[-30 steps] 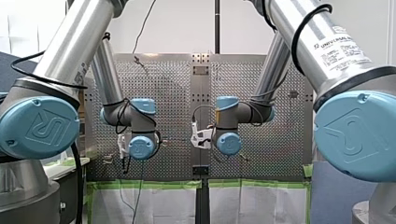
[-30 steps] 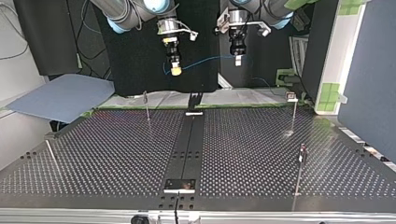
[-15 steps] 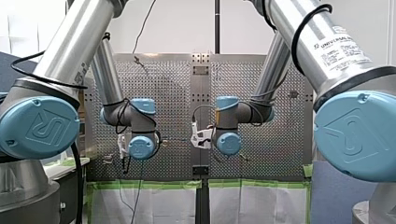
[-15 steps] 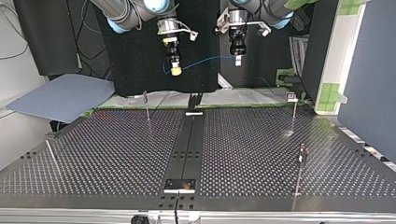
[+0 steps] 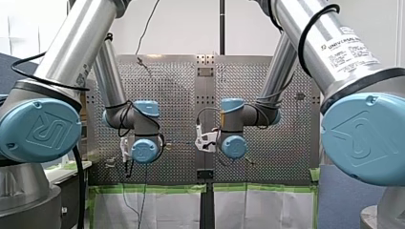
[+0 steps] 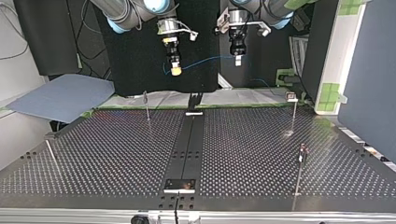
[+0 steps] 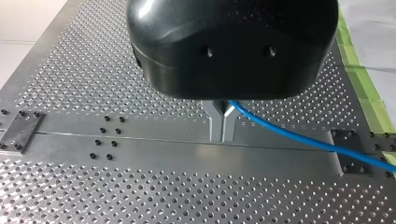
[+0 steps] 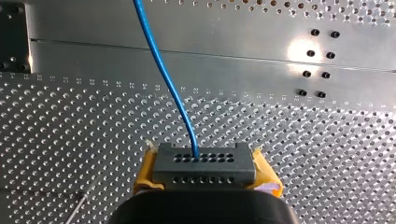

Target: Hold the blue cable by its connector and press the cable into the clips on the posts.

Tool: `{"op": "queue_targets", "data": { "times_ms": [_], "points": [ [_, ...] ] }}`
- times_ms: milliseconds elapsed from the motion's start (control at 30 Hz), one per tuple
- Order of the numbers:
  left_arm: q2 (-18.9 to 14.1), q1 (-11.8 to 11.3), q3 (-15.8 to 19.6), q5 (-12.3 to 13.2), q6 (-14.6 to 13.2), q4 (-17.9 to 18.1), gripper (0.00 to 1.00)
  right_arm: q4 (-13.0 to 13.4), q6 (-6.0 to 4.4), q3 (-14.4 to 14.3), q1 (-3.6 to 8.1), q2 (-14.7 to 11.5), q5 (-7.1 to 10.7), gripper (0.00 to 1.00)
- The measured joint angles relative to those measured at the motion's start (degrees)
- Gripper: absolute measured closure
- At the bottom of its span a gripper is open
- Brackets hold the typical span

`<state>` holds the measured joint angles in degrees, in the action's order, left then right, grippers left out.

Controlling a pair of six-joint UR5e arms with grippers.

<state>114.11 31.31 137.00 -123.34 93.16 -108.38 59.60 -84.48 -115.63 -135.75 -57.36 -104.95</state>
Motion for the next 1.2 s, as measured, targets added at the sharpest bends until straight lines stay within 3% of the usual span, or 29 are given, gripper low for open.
{"op": "queue_targets", "data": {
  "times_ms": [933,1200],
  "points": [
    [0.49,0.48,0.5,-0.43,-0.49,-0.39,1.0,-0.04,-0.05,0.04,-0.04,-0.04,-0.05,0.99],
    [3.12,1.55,1.72,-1.03,-3.89,-4.25,1.0,-3.4,-0.59,0.16,-0.58,3.06,-3.28,0.99]
  ]
}}
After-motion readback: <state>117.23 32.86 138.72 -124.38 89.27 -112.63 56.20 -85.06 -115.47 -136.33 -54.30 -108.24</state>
